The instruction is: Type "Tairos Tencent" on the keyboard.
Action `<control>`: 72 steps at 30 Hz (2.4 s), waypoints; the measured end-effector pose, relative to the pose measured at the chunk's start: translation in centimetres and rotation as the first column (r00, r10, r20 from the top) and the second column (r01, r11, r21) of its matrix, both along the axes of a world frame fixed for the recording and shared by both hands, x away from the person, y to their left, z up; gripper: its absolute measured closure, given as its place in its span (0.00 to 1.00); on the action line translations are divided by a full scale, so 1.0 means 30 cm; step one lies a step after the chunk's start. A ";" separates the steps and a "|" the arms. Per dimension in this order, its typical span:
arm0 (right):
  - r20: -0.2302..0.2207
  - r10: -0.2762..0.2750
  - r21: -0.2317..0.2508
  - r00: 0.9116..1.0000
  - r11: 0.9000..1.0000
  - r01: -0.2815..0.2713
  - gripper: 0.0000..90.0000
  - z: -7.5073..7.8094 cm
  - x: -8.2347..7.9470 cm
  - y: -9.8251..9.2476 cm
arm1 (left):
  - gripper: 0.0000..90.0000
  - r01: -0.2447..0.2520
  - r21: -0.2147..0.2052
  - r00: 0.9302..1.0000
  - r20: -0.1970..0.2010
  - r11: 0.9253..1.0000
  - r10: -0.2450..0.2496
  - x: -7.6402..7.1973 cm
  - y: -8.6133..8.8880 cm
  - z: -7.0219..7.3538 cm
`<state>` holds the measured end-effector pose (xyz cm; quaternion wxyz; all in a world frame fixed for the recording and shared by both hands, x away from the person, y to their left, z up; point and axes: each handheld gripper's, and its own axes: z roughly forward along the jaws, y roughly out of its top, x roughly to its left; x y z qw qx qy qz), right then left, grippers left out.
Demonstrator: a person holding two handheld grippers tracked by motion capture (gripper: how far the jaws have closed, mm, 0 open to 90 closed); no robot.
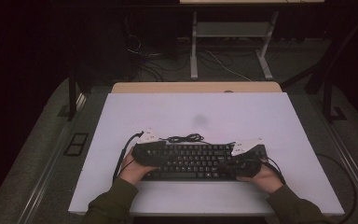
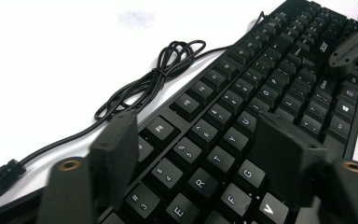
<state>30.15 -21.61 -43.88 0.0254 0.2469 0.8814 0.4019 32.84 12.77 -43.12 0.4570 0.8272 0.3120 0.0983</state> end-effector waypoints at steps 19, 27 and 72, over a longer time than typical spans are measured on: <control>0.000 0.001 0.000 1.000 1.000 -0.001 1.00 -0.001 0.001 -0.001 | 0.99 0.083 0.052 0.995 -0.051 0.995 -0.080 0.000 -0.036 -0.010; -0.001 0.002 0.000 1.000 1.000 -0.002 1.00 -0.002 0.001 -0.001 | 0.99 0.098 0.074 0.994 -0.059 0.992 -0.094 -0.001 -0.047 -0.016; 0.028 -0.030 0.077 0.999 0.997 0.027 0.92 0.029 0.001 -0.015 | 0.30 0.035 0.002 0.999 -0.021 0.999 -0.035 -0.005 -0.026 0.007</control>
